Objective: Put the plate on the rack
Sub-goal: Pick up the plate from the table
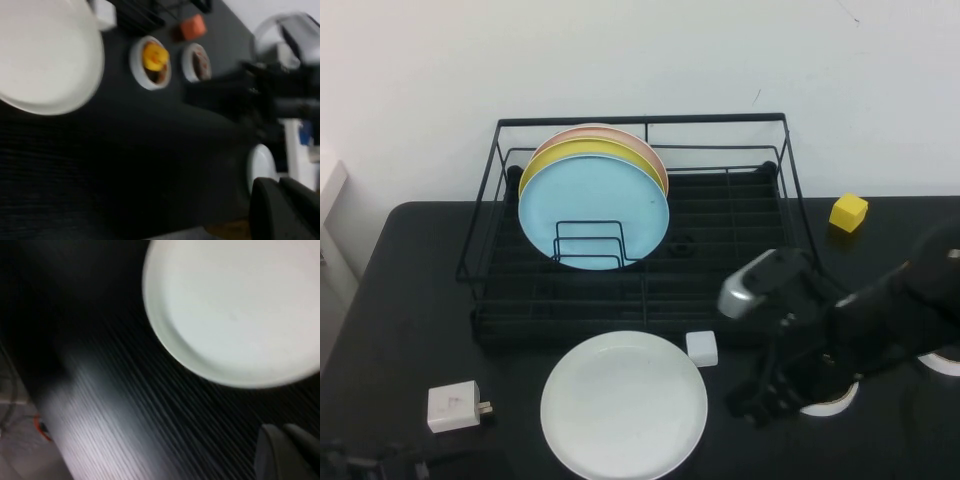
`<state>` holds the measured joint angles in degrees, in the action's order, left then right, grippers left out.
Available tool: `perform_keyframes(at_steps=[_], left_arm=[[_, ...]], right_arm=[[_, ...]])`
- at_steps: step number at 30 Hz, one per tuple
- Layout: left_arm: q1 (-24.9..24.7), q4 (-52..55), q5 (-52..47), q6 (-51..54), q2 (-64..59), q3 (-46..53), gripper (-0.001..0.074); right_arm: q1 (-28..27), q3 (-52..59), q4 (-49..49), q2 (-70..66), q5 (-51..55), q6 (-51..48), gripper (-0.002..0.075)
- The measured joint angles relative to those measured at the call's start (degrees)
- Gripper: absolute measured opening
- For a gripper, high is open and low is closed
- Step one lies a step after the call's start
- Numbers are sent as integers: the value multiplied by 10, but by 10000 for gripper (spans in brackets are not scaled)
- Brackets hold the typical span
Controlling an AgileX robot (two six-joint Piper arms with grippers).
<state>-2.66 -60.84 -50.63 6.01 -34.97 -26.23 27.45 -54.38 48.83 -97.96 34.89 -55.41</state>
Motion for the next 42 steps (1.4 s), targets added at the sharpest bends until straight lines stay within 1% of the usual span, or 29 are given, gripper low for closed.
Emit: perform_keyframes(at_steps=[4, 6, 7, 9, 14, 17, 21, 26, 39, 42], left_arm=[[0, -9, -6, 1, 0, 0, -2], [0, -12, -5, 2, 0, 0, -2], [0, -14, -2, 6, 0, 1, -2], [0, -22, 9, 19, 0, 10, -2], [0, -52, 37, 33, 0, 34, -2], [0, -64, 41, 39, 0, 36, -2], [0, -68, 48, 43, 0, 39, -2], [0, -68, 49, 43, 0, 39, -2], [0, -68, 49, 43, 0, 39, -2], [0, -68, 49, 43, 0, 39, -2]], right_arm=[[6, -13, 47, -36, -20, -4, 0], [6, -13, 62, -52, -36, 5, 16], [6, -14, 69, -61, -44, 10, 37], [6, -16, 98, -79, -55, 15, 97], [6, -54, 141, -149, -54, 14, 336], [6, -91, 156, -186, -44, 19, 396], [6, -127, 158, -221, -43, 33, 416], [6, -138, 140, -240, -52, 50, 419], [6, -142, 39, -248, -68, 87, 419], [6, -143, 30, -250, -71, 88, 419]])
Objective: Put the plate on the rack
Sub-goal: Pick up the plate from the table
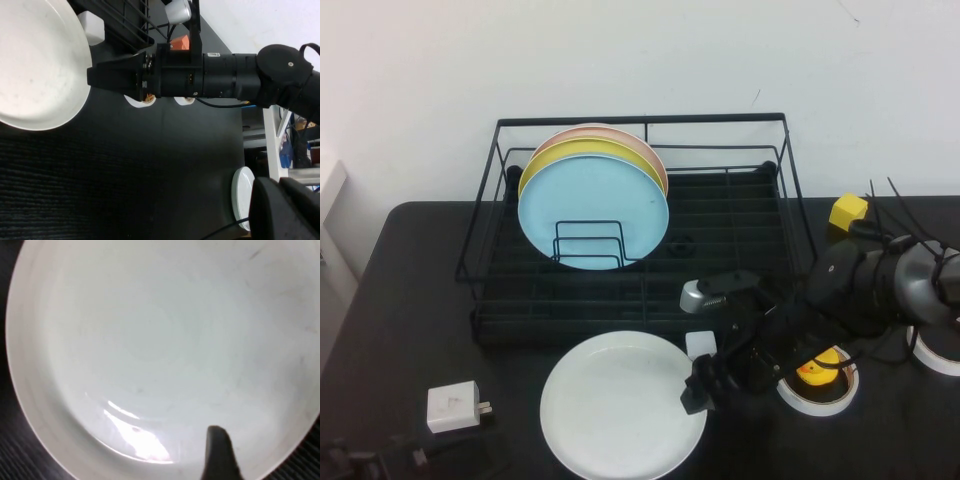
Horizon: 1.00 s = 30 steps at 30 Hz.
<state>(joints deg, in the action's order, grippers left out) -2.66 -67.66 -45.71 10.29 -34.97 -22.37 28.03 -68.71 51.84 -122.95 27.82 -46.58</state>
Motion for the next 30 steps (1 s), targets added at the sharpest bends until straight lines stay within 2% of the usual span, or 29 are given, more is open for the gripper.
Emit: perform_keyframes(at_steps=[6, 9, 12, 17, 19, 25, 30], left_arm=[[0, 0, 0, 2, 0, 0, -2], [0, 0, 0, 3, 0, 0, -2], [0, 0, 0, 4, 0, 0, -2], [0, -1, -1, 4, 0, 0, -2], [0, -1, -2, 4, 0, 0, -2], [0, -22, -3, 4, 0, 0, -3], [0, -72, -3, 18, 0, 0, -2]], right_arm=[[0, -18, 9, -34, 7, 0, 385], [0, -30, 17, -44, 14, 0, 335], [0, -36, 19, -49, 17, 0, 265], [0, -40, 25, -54, 18, 1, 71], [0, -40, 25, -54, 21, 1, 29], [0, -40, 24, -51, 81, -3, 11], [1, -40, -3, 3, 127, -13, 11]])
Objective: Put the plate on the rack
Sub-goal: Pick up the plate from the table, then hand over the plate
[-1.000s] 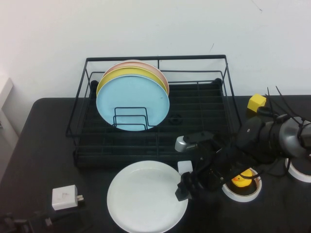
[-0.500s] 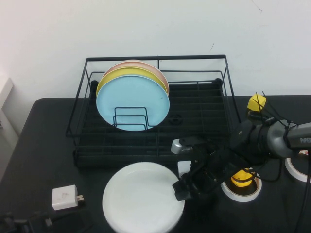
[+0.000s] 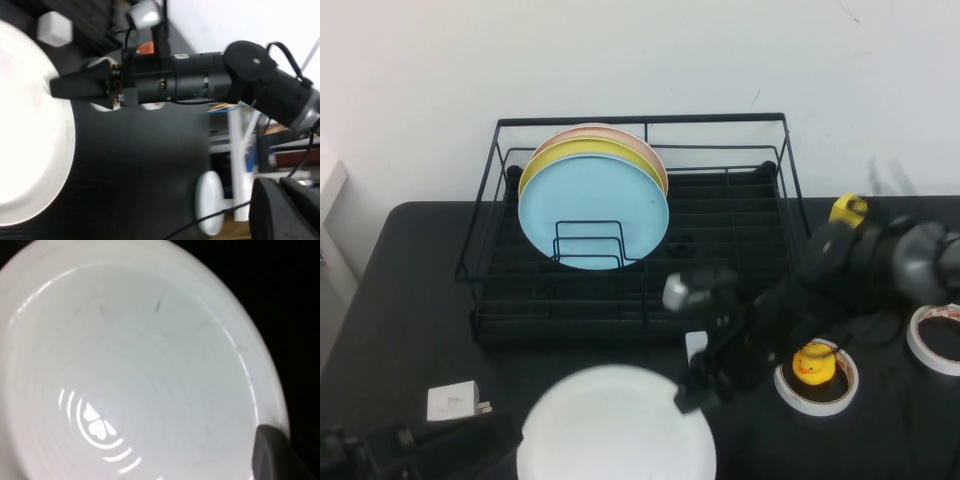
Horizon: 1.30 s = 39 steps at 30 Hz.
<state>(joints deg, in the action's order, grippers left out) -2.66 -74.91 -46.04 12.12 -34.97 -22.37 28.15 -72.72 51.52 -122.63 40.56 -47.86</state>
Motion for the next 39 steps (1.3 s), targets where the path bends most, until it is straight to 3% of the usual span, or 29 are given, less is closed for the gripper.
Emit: perform_keyframes(at_steps=[9, 12, 18, 21, 33, 36, 39], left_arm=[[0, -138, 5, 59, 0, 0, 31], [0, -163, 15, 103, 0, 0, 139], [0, -153, 62, 151, 0, 0, 486], [0, -141, 66, 165, -7, 0, 552], [0, -133, 24, 267, -46, 0, 572], [0, -131, 23, 294, -46, 0, 505], [0, -128, 23, 312, -46, 0, 359]], right_arm=[[0, 0, -132, 217, 21, 28, 10], [-2, 0, -208, 287, 26, 65, 10], [-9, 0, -250, 373, 32, 101, 9], [-9, 0, -229, 388, 33, 104, 9], [38, 1, -161, 376, 3, 91, 9], [43, 1, -156, 376, -8, 90, 9], [44, 1, -147, 376, -20, 90, 9]])
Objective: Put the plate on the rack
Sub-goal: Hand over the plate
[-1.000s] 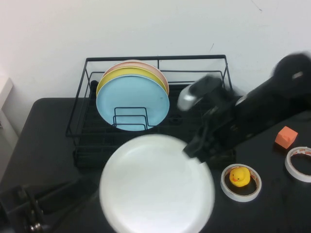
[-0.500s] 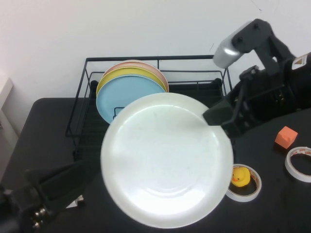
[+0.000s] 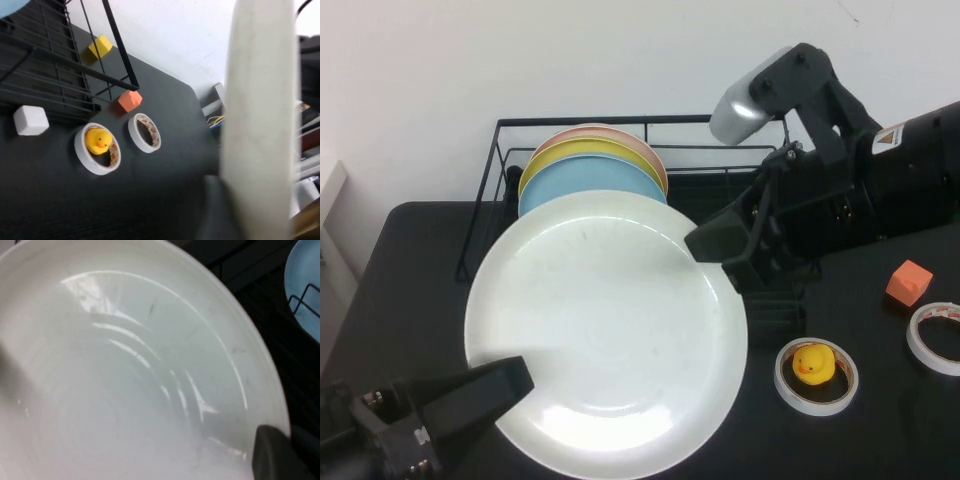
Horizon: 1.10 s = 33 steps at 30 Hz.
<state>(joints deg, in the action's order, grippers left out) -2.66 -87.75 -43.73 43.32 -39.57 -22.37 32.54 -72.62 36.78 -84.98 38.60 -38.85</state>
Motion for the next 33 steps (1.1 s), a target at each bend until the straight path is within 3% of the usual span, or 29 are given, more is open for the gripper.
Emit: perform_keyframes(at_steps=[4, 13, 16, 22, 26, 33], left_arm=[[0, 4, 15, 16, 0, 0, 136], [1, 11, 47, 65, 0, 1, 102], [1, 9, 54, 104, 0, 2, 70], [1, 14, 49, 195, -1, -10, 50], [1, 66, 58, 223, -2, -69, 50], [-2, 190, 57, 179, -20, -204, 41]], right_arm=[[0, 0, 14, 0, -1, -12, 9], [-2, 0, 118, 0, -22, -140, 31], [-3, 0, 181, 0, -17, -153, 130], [2, 0, 224, 1, -6, -164, 436], [-5, 0, 224, 29, -23, -194, 489], [-19, 3, 223, 132, -73, -247, 502]])
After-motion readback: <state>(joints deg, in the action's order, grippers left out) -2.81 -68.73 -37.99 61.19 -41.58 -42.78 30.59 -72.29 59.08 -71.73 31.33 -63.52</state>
